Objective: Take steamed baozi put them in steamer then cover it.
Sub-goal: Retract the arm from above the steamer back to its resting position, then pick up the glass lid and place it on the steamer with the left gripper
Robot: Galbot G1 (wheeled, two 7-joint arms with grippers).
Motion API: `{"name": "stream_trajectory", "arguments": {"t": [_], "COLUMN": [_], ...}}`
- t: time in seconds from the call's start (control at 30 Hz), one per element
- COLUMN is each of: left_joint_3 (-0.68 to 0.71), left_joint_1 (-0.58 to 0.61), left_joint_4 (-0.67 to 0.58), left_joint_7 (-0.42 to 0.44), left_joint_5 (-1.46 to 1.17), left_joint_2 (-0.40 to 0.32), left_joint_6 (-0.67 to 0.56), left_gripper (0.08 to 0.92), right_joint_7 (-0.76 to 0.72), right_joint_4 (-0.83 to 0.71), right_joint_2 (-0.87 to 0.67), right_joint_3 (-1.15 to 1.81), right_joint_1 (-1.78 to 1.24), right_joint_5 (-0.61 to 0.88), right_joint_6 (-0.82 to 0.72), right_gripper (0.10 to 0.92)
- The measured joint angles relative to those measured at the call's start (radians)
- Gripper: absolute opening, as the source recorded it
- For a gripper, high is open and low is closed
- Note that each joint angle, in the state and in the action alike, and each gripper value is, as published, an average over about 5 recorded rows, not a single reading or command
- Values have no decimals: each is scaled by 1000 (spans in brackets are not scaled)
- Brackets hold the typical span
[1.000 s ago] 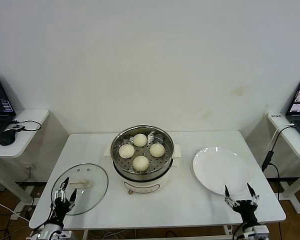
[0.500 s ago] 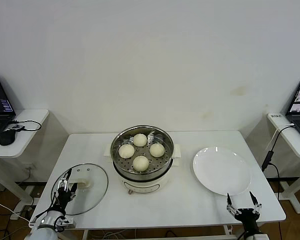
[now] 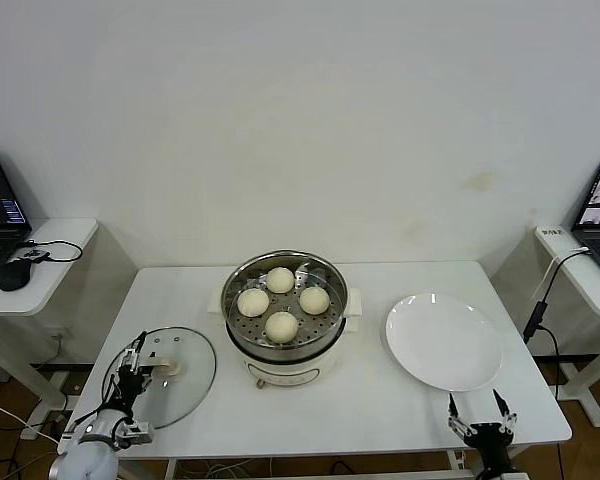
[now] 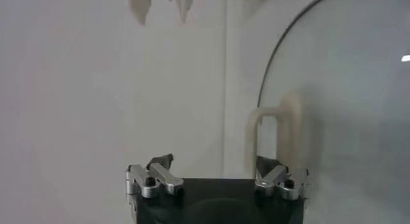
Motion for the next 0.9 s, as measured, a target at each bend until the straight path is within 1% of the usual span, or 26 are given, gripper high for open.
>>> {"name": "stream_trajectory", "arguments": {"t": [0.37,0.53,0.63,0.73,0.9], "left_joint_3": [7,-2,-10,-21,-50], "left_joint_1": [-14,-6,5,21,57], "left_joint_4": [29,17,-3,-31,-103], "left_joint_7": [12,-4,-14,-19,-12], "left_joint_5": [-21,-36,-48,-61,-80], "left_joint_2": [4,5,11,21,41], "left_joint_6": [-10,-20,-18,-12,15], "left_gripper": [389,242,174,152,152], "right_joint_7": [-5,-5,-5,-6,-8], "right_joint_4": [-1,-1,-1,3,11], "right_joint_2": [-3,-5,-10,-14,-17], "right_joint_3": [-13,-20,-22,-26,-35], "right_joint_1": [1,0,-3,-9,-14], "right_joint_5": [-6,-13,-16,-16,-18], "right_joint_6": [-10,-7,-4,-3,-3], "right_gripper": [823,823,823,823,823]}}
